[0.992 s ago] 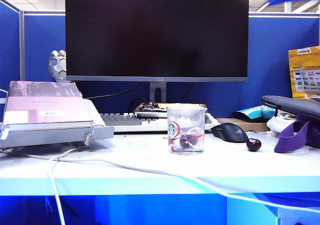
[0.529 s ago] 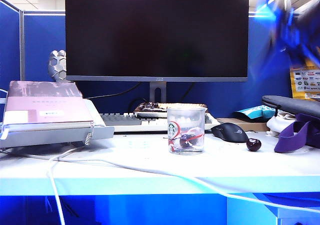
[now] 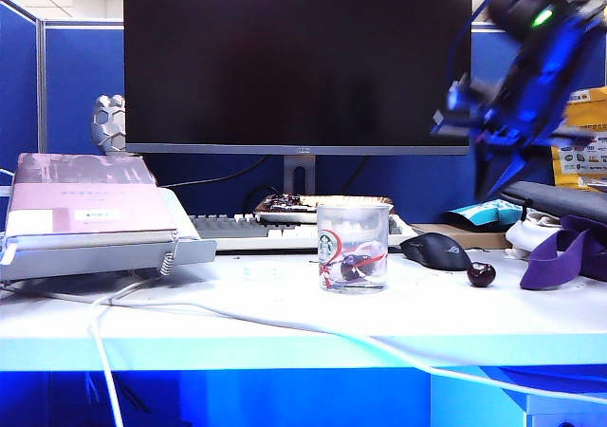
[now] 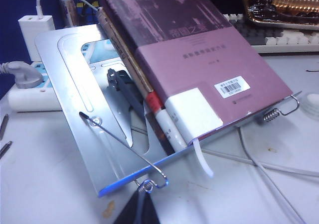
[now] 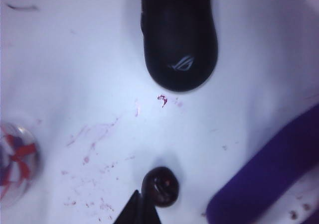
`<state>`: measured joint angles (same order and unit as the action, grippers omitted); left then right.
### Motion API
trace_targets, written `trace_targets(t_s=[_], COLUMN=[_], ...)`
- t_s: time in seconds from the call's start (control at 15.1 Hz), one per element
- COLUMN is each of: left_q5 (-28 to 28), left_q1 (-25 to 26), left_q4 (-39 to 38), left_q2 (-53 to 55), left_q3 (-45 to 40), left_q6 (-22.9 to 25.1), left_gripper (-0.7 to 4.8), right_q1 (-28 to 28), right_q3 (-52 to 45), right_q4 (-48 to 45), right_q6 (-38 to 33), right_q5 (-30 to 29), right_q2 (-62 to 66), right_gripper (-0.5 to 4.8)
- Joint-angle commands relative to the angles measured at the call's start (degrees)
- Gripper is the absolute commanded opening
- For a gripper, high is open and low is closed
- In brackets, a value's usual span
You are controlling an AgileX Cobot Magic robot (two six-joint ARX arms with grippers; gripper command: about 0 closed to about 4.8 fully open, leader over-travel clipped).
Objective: Pick up the cherry on the right side of the glass and put it inside the glass.
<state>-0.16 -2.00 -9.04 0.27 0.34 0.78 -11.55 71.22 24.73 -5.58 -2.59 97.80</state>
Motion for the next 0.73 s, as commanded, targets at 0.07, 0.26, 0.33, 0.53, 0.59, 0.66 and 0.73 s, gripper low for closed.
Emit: trace_targets(t_s=[0.07, 0.26, 0.33, 0.53, 0.59, 0.66, 0.73], left_q5=[0.24, 0.22, 0.22, 0.22, 0.22, 0.22, 0.22], left_q1=[0.04, 0.04, 0.04, 0.04, 0.02, 0.04, 0.04], left_q4=[-0.68, -0.68, -0.68, -0.68, -0.68, -0.68, -0.68], left_q2=[-0.17, -0.17, -0.17, -0.17, -0.17, -0.17, -0.17], left_q3=[-0.02, -0.02, -0.02, -0.02, -0.02, -0.02, -0.02], left_q6=[0.26, 0.26, 0.26, 0.26, 0.26, 0.26, 0.26], left_gripper=[-0.05, -0.05, -0.05, -0.05, -0.05, -0.05, -0.05], right_q1=[-0.09, -0.09, -0.09, -0.09, -0.09, -0.09, -0.09], right_q3=[8.92, 12.66, 12.66, 12.85, 12.85, 12.85, 12.85], right_q4=[10.47, 16.02, 16.20, 16.02, 16.24, 16.87, 17.68], right_q6=[-0.24, -0.46, -0.44, -0.44, -0.42, -0.42, -0.42], right_q5=[-0.33, -0.33, -0.33, -0.31, -0.31, -0.33, -0.57], right_q2=[6.80, 9.46, 9.51, 10.29, 11.30, 12.46, 13.81], right_gripper=[0.00, 1.59, 2.24, 2.26, 2.28, 2.44, 3.09])
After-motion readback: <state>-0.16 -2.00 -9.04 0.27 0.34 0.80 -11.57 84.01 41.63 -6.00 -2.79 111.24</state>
